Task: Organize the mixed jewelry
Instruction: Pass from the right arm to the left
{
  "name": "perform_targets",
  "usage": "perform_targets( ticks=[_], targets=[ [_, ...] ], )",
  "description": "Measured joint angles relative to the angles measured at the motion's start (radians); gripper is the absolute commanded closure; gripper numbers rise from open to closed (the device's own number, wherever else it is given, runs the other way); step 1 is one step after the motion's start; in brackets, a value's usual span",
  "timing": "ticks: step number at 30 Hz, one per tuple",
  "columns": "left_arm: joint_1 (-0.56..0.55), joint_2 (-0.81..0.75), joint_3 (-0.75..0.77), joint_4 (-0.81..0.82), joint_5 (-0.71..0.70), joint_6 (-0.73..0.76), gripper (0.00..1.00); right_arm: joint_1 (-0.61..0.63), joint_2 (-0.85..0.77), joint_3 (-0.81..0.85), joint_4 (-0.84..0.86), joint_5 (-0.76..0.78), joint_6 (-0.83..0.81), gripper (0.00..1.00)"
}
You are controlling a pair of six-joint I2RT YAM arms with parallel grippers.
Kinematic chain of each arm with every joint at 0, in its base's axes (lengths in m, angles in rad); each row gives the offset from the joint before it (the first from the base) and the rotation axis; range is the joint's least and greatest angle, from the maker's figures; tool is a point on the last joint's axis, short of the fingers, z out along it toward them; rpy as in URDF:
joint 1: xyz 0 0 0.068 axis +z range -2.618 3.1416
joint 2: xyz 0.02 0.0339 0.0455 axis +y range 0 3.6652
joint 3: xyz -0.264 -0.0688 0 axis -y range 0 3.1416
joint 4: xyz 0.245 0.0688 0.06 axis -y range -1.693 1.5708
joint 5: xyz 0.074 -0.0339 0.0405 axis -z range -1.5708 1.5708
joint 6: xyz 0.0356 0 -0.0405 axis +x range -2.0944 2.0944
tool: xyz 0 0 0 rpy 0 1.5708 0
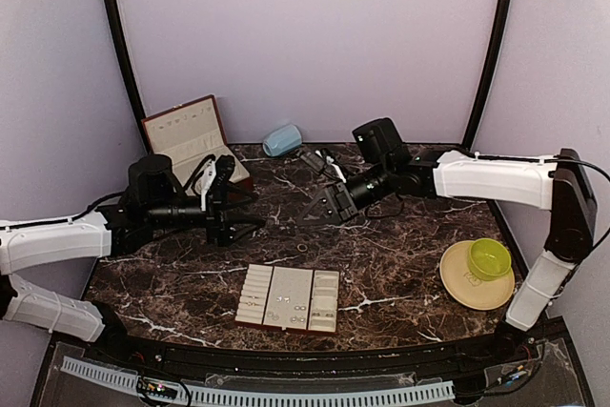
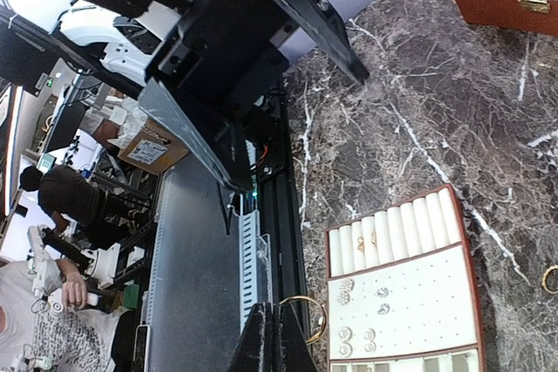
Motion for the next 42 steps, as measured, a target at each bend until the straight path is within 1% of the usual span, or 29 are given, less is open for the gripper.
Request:
perform_targets(
  ticks=[4, 5, 8, 9, 11, 16, 31, 36, 39, 42],
  targets=[
    [-0.038, 0.023, 0.006, 0.0, 0.037, 0.028, 0.38, 0.0, -0.003, 0.015, -0.007, -0.051, -0.001, 1.0],
    [-0.045, 0.026, 0.008, 0.001, 0.043, 0.034, 0.41, 0.0, -0.004, 0.02, -0.012, -0.062, -0.001, 1.0],
    [-0.061, 0.034, 0.012, 0.0, 0.054, 0.057, 0.47, 0.006, -0.004, 0.036, -0.029, -0.084, -0.006, 1.0],
    [-0.066, 0.037, 0.015, -0.003, 0.055, 0.063, 0.52, 0.007, -0.004, 0.042, -0.036, -0.089, -0.01, 1.0],
    [-0.074, 0.048, 0.029, -0.009, 0.058, 0.077, 0.58, 0.011, -0.003, 0.058, -0.05, -0.097, -0.016, 1.0],
    [-0.088, 0.073, 0.063, -0.023, 0.066, 0.093, 0.6, 0.027, 0.002, 0.085, -0.059, -0.115, -0.029, 1.0],
    [-0.118, 0.114, 0.064, -0.024, 0.103, 0.092, 0.64, 0.062, 0.041, 0.091, -0.06, -0.121, -0.026, 1.0],
    [-0.128, 0.116, 0.064, -0.023, 0.107, 0.086, 0.69, 0.069, 0.052, 0.092, -0.058, -0.122, -0.026, 1.0],
    [-0.132, 0.116, 0.064, -0.023, 0.111, 0.081, 0.75, 0.071, 0.057, 0.092, -0.058, -0.122, -0.026, 1.0],
    [-0.135, 0.116, 0.064, -0.023, 0.115, 0.079, 0.78, 0.071, 0.063, 0.093, -0.058, -0.122, -0.025, 1.0]
  ],
)
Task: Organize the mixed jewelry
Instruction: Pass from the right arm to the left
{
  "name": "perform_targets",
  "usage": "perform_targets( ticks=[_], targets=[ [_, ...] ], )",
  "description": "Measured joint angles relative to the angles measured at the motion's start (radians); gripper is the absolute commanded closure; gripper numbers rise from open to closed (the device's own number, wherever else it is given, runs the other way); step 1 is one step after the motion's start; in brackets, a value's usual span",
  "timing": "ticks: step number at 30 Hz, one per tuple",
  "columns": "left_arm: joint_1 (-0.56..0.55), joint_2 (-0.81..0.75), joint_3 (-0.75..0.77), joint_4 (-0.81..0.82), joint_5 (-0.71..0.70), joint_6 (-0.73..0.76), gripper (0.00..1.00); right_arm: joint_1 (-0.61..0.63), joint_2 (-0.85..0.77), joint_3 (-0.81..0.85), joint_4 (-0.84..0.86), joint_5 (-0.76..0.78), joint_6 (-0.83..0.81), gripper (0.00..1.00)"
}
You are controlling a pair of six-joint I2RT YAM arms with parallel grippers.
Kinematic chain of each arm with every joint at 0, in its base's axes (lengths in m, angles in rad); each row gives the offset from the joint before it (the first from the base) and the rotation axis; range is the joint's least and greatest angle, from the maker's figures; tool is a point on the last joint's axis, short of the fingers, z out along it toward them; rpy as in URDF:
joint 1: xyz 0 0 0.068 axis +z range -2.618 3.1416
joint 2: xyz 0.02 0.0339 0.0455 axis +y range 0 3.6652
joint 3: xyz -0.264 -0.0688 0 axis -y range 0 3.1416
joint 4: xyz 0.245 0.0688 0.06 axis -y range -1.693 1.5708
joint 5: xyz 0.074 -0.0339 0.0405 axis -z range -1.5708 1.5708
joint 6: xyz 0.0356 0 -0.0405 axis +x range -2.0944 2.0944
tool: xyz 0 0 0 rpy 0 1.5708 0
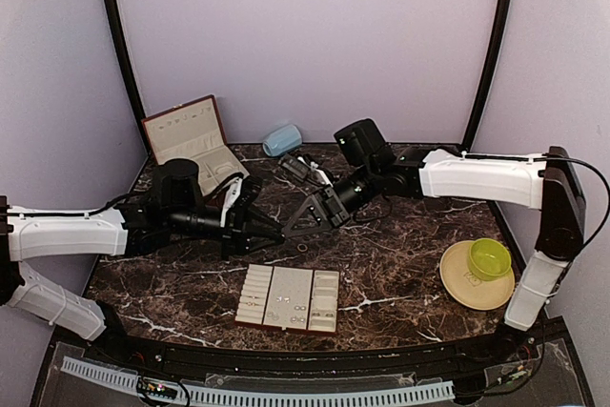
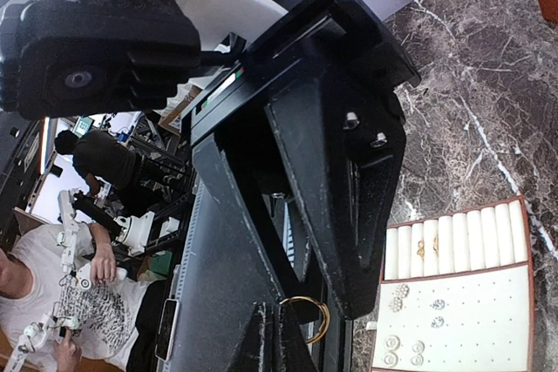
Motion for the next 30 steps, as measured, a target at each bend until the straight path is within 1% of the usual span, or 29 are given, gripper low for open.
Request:
perform_targets(
  ticks=[4, 14, 20, 21, 24, 26, 28, 30],
  targets=[
    [-0.002, 0.0, 0.0, 0.0, 0.008, -0.003, 0.83, 0.0, 0.001, 0.002, 0.002, 0.0, 0.003, 1.0],
    [-0.006, 0.0, 0.0, -0.008, 0.014, 0.001, 1.0, 0.0, 0.001, 0.002, 0.003, -0.001, 0.007, 1.0],
    [-0.006, 0.0, 0.0, -0.01, 0.018, 0.005, 1.0, -0.002, 0.001, 0.002, 0.003, -0.003, 0.007, 1.0],
    [-0.006, 0.0, 0.0, -0.01, 0.018, 0.005, 1.0, -0.003, 0.001, 0.002, 0.003, -0.003, 0.007, 0.96],
    [-0.006, 0.0, 0.0, -0.01, 0.016, -0.004, 1.0, -0.008, 0.001, 0.002, 0.004, 0.002, 0.012, 0.66],
    [-0.008, 0.0, 0.0, -0.006, 0.002, -0.03, 1.0, -0.017, 0.001, 0.0, 0.016, 0.004, 0.021, 0.53],
    [-0.006, 0.006, -0.002, 0.01, -0.006, -0.067, 1.0, -0.026, -0.013, -0.011, 0.037, 0.013, 0.03, 0.45],
    [-0.008, 0.011, -0.002, 0.047, -0.008, -0.106, 1.0, -0.044, -0.03, -0.037, 0.066, 0.031, 0.048, 0.42]
  ],
)
